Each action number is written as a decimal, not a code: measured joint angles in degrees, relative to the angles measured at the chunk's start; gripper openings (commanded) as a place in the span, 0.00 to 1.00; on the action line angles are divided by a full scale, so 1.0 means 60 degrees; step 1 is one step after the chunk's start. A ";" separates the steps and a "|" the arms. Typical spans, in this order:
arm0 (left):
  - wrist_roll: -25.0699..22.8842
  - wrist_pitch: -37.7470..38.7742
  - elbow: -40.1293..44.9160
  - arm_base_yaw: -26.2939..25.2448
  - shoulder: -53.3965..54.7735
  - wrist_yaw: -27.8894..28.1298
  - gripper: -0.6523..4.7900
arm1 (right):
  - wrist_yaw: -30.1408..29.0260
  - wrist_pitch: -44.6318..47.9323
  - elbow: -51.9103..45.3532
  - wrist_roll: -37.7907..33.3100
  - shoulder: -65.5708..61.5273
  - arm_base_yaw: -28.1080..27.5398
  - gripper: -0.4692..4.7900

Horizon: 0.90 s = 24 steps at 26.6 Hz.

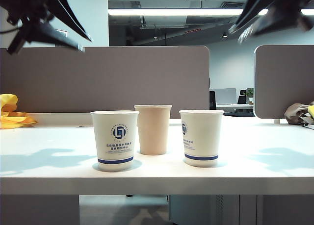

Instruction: Pick up all the paper cups on the table one by one and stack them together.

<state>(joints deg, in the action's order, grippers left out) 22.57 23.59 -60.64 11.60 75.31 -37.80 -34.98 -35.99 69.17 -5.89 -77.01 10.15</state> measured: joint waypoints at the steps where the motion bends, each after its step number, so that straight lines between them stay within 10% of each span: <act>1: -0.0204 0.0084 0.0000 0.0266 0.0040 0.0328 0.34 | 0.0222 0.0004 0.0113 0.0095 -0.0382 0.0098 0.51; 10: -0.1089 0.1388 -0.0007 0.0484 0.0200 0.1592 0.34 | 0.0984 -0.0452 0.0120 0.0707 -0.1381 0.0310 0.51; 24: -0.1246 0.2404 -0.0011 0.0681 0.0867 0.0823 0.35 | 0.1133 -0.0736 0.0131 0.0743 -0.1971 0.0929 0.51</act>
<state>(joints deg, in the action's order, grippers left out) 15.09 38.02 -60.71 15.68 80.51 -32.86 -28.18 -40.40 69.95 -1.43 -88.84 15.73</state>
